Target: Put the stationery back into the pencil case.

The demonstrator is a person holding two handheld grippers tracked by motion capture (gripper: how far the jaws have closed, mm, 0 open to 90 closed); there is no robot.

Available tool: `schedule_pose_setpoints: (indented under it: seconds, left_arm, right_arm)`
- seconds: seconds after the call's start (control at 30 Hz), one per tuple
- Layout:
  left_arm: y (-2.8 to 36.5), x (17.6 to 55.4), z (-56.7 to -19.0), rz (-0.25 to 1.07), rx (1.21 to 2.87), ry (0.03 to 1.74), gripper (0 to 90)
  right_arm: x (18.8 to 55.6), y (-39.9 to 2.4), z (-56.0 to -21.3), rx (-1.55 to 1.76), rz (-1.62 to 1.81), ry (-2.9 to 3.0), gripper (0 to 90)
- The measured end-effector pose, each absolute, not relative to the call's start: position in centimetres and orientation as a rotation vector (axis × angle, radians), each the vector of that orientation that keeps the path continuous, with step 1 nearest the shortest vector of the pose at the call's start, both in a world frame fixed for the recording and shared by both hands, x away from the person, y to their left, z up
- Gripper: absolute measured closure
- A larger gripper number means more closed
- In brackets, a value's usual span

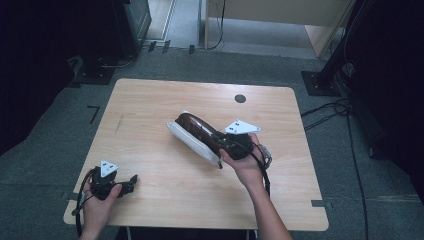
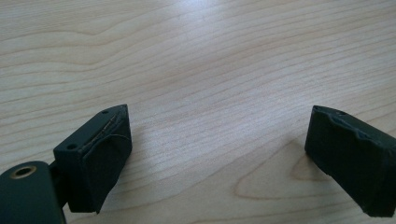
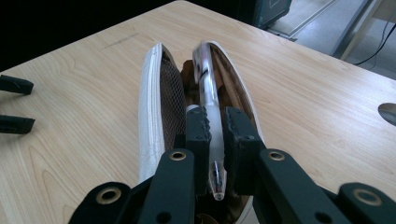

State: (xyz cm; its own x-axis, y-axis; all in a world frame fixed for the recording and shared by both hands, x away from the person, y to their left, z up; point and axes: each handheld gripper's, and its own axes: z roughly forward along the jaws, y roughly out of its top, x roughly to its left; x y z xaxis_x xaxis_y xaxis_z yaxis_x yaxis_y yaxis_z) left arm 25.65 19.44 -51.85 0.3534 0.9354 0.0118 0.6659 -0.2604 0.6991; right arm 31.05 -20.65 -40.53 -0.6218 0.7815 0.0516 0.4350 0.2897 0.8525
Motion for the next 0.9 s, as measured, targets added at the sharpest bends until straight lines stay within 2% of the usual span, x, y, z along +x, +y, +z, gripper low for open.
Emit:
schedule_pose_setpoints:
  seconds: [0.63,0.9]
  left_arm:
    - [19.4,25.7,-51.8,0.579,2.018,1.387,7.7]
    - [19.5,25.7,-51.8,0.578,2.019,1.387,7.7]
  right_arm:
    - [33.1,-19.2,-41.1,1.098,1.225,2.247,80.8]
    - [34.1,-18.6,-41.4,1.112,1.216,2.248,83.4]
